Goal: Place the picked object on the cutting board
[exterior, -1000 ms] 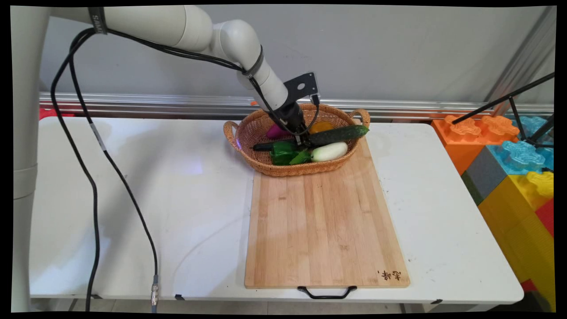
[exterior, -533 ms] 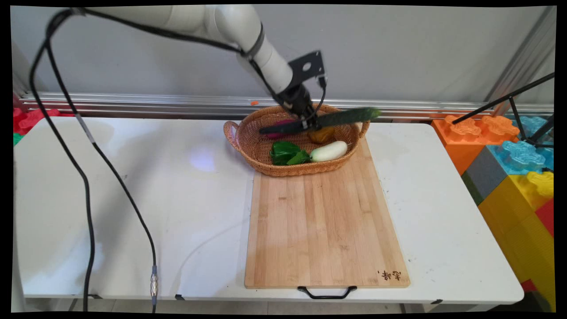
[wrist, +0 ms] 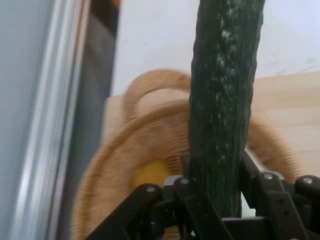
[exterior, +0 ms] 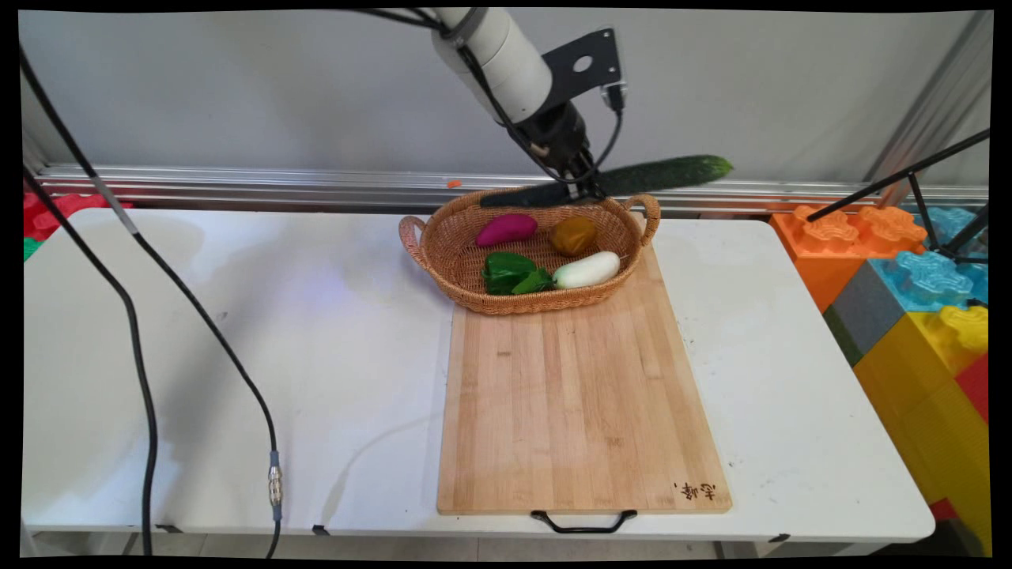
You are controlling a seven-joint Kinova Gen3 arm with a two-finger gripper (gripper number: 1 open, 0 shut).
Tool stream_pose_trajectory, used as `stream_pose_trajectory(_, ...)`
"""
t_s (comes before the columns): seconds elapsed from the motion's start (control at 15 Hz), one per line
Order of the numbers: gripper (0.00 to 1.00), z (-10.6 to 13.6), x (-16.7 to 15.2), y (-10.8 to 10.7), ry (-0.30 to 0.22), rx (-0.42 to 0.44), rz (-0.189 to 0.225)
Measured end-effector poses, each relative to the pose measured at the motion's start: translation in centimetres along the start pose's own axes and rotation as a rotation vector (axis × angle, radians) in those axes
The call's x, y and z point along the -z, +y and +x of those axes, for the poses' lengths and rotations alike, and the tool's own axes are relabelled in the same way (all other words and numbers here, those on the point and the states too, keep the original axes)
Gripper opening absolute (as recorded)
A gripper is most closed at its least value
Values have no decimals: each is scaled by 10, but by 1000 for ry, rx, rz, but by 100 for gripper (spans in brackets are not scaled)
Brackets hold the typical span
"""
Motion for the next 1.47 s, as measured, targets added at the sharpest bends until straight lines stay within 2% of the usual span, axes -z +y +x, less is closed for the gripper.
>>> stream_pose_trajectory(0.33,0,24,13,48,-23,72,-139)
stream_pose_trajectory(0.53,0,21,6,71,-46,83,-182)
stream_pose_trajectory(1.0,0,-14,-35,111,-109,71,-225)
stream_pose_trajectory(1.47,0,-46,-81,130,-134,42,-208)
